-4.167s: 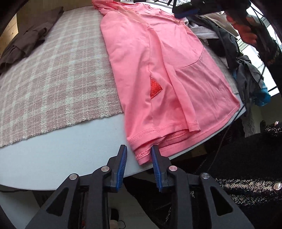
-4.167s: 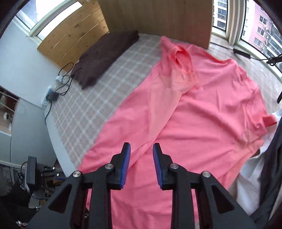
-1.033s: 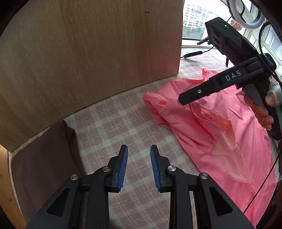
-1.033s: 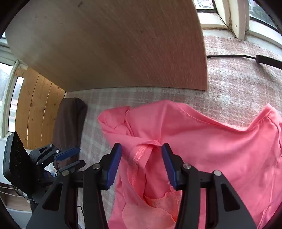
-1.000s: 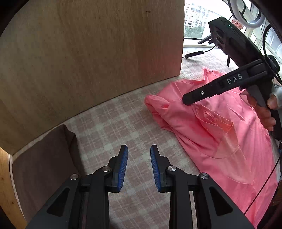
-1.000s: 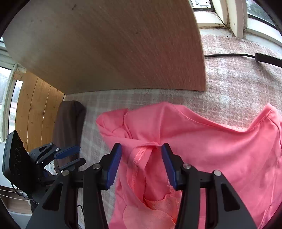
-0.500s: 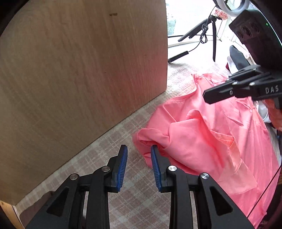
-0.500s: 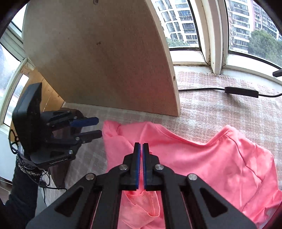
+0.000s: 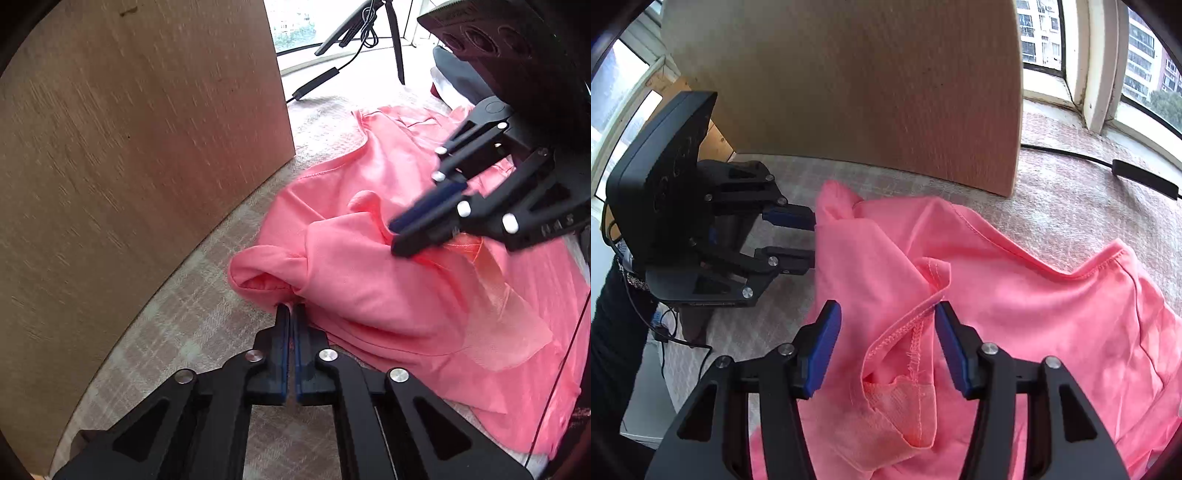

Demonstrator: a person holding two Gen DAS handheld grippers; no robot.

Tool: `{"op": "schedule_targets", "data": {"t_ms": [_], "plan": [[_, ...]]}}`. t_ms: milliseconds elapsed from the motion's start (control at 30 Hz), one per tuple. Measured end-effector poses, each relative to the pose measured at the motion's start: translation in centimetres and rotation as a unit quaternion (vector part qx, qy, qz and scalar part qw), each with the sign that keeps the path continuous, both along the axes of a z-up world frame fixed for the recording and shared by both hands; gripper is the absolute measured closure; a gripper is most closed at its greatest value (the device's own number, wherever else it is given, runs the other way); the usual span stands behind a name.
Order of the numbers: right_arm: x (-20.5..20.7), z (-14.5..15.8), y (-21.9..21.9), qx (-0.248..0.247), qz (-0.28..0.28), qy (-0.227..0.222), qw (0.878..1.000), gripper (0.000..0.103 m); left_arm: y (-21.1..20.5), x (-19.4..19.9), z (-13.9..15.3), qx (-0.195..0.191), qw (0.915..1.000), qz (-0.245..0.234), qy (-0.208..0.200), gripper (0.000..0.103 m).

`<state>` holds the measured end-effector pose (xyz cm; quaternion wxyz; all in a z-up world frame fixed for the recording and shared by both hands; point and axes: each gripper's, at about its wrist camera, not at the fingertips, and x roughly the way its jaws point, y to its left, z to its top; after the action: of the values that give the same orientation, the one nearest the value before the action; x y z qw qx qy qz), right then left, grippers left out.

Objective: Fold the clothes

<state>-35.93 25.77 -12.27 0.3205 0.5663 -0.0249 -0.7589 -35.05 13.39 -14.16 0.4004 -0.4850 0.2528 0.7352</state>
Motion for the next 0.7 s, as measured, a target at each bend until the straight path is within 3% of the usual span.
{"op": "schedule_targets", "data": {"t_ms": [167, 233, 300, 333, 367, 433, 467, 500, 567, 700], "plan": [[0.9, 2.3, 3.1, -0.032, -0.042, 0.03, 0.998, 0.102, -2.7, -0.9, 2.5, 0.018, 0.9993, 0.028, 0.017, 0.101], [1.1, 3.1, 4.7, -0.029, -0.067, 0.04, 0.997, 0.102, -3.1, -1.5, 2.6, -0.003, 0.9985, 0.045, 0.032, 0.099], [1.1, 3.0, 5.2, 0.008, -0.071, 0.054, 0.996, 0.101, -3.3, -2.0, 2.4, -0.034, 0.9965, 0.062, 0.044, 0.09], [0.9, 2.6, 5.3, 0.008, -0.065, 0.044, 0.997, 0.101, -3.3, -1.9, 2.5, -0.033, 0.9965, 0.065, 0.042, 0.082], [0.8, 2.2, 5.3, 0.007, -0.064, 0.029, 0.998, 0.099, -3.4, -1.7, 2.6, -0.033, 0.9964, 0.068, 0.04, 0.081], [0.6, 1.7, 4.9, 0.004, -0.053, 0.015, 0.998, 0.082, -3.3, -1.0, 3.0, -0.014, 0.9977, 0.055, 0.035, 0.08], [0.6, 1.5, 4.4, 0.003, -0.045, 0.022, 0.999, 0.068, -3.1, -0.6, 3.1, -0.009, 0.9983, 0.047, 0.034, 0.076], [0.5, 1.4, 3.8, 0.002, -0.037, 0.03, 0.999, 0.059, -2.9, -0.3, 3.0, -0.018, 0.9982, 0.042, 0.038, 0.075], [0.0, 1.1, 3.5, -0.016, -0.043, 0.019, 0.999, 0.059, -2.4, 0.2, 2.8, -0.03, 0.9982, 0.033, 0.041, 0.075], [-2.5, -0.8, 3.0, -0.067, -0.062, -0.046, 0.995, 0.059, -2.0, 0.3, 2.4, -0.029, 0.9985, 0.032, 0.035, 0.075]]}}
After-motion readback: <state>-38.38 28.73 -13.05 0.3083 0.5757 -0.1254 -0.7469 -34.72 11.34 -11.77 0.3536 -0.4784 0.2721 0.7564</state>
